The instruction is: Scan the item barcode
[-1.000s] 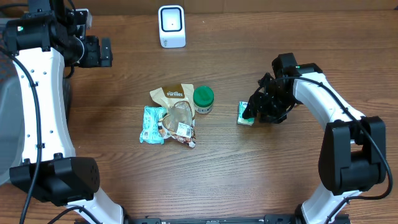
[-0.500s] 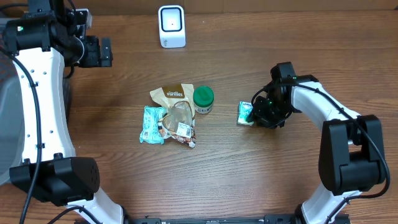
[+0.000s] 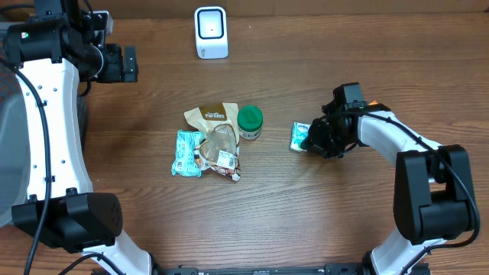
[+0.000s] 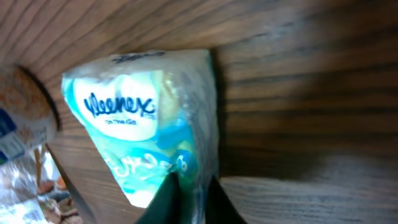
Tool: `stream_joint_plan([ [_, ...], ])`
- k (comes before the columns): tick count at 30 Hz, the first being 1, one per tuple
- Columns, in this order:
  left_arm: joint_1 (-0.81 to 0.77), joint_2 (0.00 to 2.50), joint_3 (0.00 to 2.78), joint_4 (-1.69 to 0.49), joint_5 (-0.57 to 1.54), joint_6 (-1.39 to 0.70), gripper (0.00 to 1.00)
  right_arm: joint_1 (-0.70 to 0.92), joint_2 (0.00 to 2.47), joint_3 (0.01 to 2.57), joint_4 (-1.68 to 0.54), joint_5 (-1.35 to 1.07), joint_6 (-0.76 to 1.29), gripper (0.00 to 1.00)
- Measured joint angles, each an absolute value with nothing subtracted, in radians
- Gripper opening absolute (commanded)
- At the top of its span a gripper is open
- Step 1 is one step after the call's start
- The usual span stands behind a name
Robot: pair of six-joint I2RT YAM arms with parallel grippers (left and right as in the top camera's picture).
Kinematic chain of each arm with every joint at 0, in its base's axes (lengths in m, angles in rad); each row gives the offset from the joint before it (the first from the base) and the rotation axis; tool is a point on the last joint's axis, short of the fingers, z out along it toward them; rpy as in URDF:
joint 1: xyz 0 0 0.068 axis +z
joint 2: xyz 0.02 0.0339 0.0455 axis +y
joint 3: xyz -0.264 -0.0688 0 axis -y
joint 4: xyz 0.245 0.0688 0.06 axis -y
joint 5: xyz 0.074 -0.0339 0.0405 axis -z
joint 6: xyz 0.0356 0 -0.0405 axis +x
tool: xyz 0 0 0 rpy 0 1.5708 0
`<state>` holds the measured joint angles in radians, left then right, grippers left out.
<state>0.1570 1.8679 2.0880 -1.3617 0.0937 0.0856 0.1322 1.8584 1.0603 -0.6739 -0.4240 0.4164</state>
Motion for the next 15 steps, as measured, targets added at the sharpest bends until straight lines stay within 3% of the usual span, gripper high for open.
stream_joint_plan([
  [15,0.157,1.868,2.088,-1.361,0.094,0.086,0.99,0.133,1.806,1.067,-0.717,-0.581,0.315,0.04],
])
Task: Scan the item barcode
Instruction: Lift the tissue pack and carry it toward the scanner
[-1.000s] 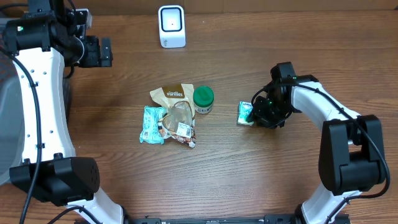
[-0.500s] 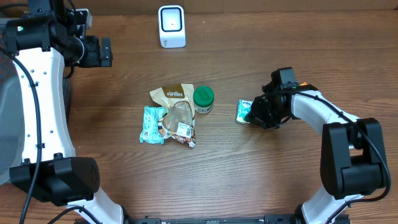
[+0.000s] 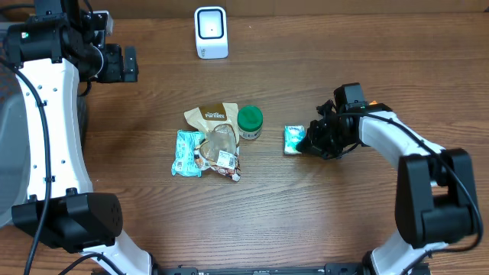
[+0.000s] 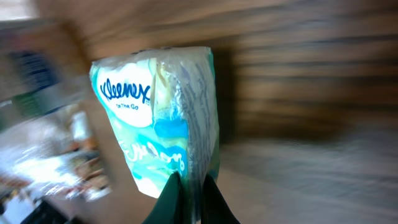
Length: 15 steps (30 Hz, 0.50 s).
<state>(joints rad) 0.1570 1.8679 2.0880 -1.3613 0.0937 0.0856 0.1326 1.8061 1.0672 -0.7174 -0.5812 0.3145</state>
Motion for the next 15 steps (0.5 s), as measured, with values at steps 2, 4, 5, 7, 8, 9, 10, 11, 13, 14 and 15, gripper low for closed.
stream_joint_plan([
  [2,0.157,1.868,2.088,-1.361,0.093,0.086,0.99,0.131,1.744,1.070,-0.719,-0.622,0.307,0.04],
  [4,0.157,1.868,2.088,-1.362,0.094,0.086,1.00,0.125,1.664,1.081,-0.718,-0.670,0.302,0.04],
  [5,0.157,1.868,2.088,-1.362,0.093,0.086,1.00,0.121,1.632,1.086,-0.717,-0.692,0.299,0.04],
  [7,0.157,1.868,2.088,-1.361,0.093,0.086,1.00,0.104,1.568,1.095,-0.715,-0.743,0.295,0.04],
  [8,0.157,1.868,2.088,-1.362,0.093,0.086,1.00,0.092,1.539,1.098,-0.714,-0.775,0.293,0.04],
  [9,0.157,1.868,2.088,-1.362,0.093,0.086,0.99,0.080,1.515,1.100,-0.707,-0.810,0.292,0.04],
  [10,0.157,1.868,2.088,-1.361,0.093,0.086,1.00,0.069,1.496,1.100,-0.698,-0.850,0.290,0.04],
  [11,0.157,1.868,2.088,-1.362,0.093,0.086,1.00,0.063,1.488,1.101,-0.689,-0.879,0.291,0.04],
  [13,0.157,1.868,2.088,-1.361,0.093,0.086,1.00,0.047,1.485,1.101,-0.638,-0.992,0.295,0.04],
  [14,0.157,1.868,2.088,-1.361,0.093,0.086,1.00,0.046,1.485,1.101,-0.619,-1.035,0.304,0.04],
  [15,0.157,1.868,2.088,-1.361,0.093,0.086,0.99,0.046,1.485,1.101,-0.598,-1.076,0.318,0.04],
])
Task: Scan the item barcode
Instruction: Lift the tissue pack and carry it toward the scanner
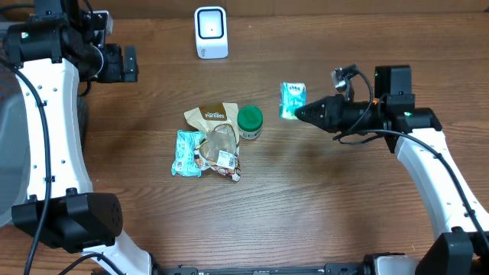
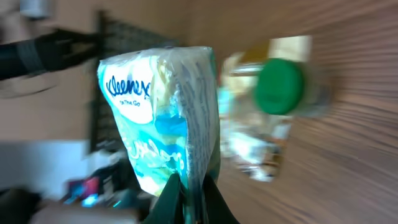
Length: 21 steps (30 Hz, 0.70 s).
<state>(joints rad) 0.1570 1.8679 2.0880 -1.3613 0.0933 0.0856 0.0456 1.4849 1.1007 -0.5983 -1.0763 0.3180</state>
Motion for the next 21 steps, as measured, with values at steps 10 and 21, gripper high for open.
stream_joint_plan([
  [10,0.157,1.868,2.088,-1.362,0.093,0.086,1.00,0.046,1.485,1.101,-0.369,-1.310,0.635,0.04],
  [21,0.157,1.868,2.088,-1.362,0.093,0.086,0.99,0.046,1.485,1.101,-0.309,-1.353,0.816,0.04],
])
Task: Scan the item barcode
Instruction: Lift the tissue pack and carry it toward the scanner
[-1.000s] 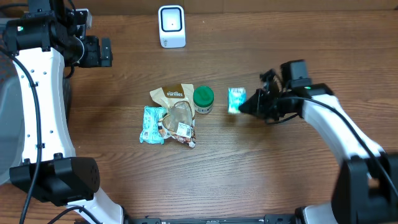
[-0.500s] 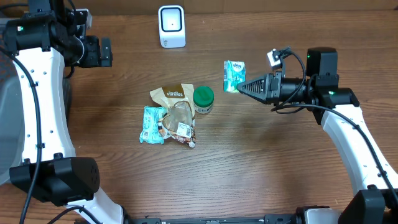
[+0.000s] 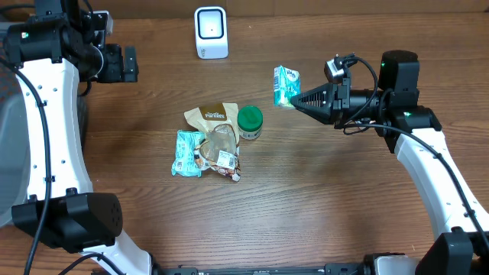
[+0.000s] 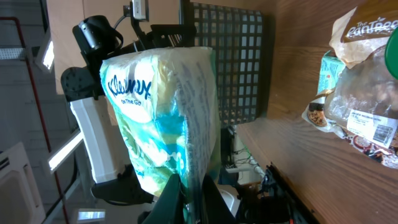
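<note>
A teal and white Kleenex tissue pack (image 3: 286, 85) hangs in the air right of the table's middle, with my right gripper (image 3: 298, 98) shut on its lower edge. In the right wrist view the pack (image 4: 165, 118) fills the centre, pinched between the two dark fingertips (image 4: 169, 198). The white barcode scanner (image 3: 211, 32) stands at the back edge, up and to the left of the pack. My left gripper (image 3: 128, 64) hovers at the far left near the back; whether it is open or shut does not show.
A small pile lies mid-table: a tan snack bag (image 3: 212, 118), a green-lidded jar (image 3: 250, 121), a second teal tissue pack (image 3: 187, 152) and a clear bag of nuts (image 3: 221, 155). A dark wire rack (image 4: 239, 62) shows beyond the table.
My right gripper has moved the Kleenex pack a little farther left and toward the back, and slightly higher. The left arm has not moved.
The Kleenex pack lay on the table right of the jar with my right gripper shut on it. Then it had slid left beside the jar. Then it was held in the air above the jar, and now nearer the scanner.
</note>
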Tool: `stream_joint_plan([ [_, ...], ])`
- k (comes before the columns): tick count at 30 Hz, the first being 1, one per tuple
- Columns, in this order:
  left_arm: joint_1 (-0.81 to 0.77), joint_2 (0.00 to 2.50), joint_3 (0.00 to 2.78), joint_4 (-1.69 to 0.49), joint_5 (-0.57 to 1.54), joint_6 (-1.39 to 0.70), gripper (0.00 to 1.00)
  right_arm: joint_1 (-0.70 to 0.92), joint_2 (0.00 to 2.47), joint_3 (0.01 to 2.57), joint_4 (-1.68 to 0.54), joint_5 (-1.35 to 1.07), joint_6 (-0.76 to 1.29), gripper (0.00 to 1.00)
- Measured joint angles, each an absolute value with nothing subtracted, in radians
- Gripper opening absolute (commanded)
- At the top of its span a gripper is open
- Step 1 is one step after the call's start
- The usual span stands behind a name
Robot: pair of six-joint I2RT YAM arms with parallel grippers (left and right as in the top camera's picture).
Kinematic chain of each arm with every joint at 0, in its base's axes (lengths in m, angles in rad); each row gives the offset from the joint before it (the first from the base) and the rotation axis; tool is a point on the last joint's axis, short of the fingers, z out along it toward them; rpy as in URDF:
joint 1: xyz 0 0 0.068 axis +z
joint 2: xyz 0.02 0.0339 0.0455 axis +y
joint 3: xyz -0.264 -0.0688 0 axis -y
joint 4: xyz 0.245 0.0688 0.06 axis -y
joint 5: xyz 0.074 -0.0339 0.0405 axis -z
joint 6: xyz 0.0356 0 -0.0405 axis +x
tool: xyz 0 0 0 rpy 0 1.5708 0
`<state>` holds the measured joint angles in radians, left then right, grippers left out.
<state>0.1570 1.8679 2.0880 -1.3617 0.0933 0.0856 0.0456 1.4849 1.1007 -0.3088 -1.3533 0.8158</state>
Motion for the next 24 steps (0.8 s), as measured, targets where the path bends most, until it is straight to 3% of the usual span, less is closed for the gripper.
stream_joint_plan([
  [10,0.157,1.868,2.088,-1.361,0.094,0.086,1.00,0.046,1.485,1.101,-0.061,-1.464,0.976,0.04],
  [24,0.157,1.868,2.088,-1.361,0.093,0.086,0.99,0.046,1.485,1.101,-0.016,-1.496,1.033,0.04],
])
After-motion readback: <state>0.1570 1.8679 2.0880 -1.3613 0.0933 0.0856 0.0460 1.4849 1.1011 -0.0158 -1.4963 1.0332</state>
